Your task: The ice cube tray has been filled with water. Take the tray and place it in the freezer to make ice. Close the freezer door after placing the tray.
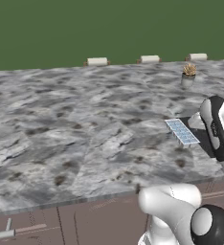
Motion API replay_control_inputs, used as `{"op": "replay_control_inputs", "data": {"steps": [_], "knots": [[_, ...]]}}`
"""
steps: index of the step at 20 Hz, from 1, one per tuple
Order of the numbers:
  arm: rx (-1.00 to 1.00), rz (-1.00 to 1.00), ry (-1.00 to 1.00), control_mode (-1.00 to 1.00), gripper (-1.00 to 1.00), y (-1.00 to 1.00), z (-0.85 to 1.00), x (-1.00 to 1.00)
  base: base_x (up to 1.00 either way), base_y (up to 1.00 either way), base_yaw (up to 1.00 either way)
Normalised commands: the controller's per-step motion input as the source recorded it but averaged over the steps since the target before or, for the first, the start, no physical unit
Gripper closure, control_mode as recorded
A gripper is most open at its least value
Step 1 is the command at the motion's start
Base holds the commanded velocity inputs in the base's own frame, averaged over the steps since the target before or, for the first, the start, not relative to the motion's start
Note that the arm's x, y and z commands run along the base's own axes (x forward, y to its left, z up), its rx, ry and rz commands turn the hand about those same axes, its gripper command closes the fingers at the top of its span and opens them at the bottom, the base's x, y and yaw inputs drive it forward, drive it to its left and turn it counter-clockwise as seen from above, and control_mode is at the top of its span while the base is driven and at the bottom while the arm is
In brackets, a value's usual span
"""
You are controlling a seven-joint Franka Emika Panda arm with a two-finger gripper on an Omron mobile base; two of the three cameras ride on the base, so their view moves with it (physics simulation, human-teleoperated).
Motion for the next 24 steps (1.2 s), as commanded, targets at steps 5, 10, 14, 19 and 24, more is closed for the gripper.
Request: {"op": "replay_control_inputs", "data": {"steps": [5, 10, 14, 19, 24], "knots": [[0.29, -0.31, 0.0, -1.0, -1.0, -0.26, -0.17, 0.07, 0.0, 0.0, 0.0], [0.32, -0.31, 0.02, -1.0, -1.0, -0.24, -0.15, 0.13, 0.0, 0.0, 0.0], [0.3, -0.28, 0.05, -1.0, -1.0, -0.22, -0.22, 0.11, 0.0, 0.0, 0.0], [0.17, -0.26, 0.02, -1.0, -1.0, -0.07, -0.51, 0.24, 0.0, 0.0, 0.0], [0.03, -0.17, 0.04, -1.0, -1.0, -0.01, -0.49, 0.38, 0.0, 0.0, 0.0]]}}
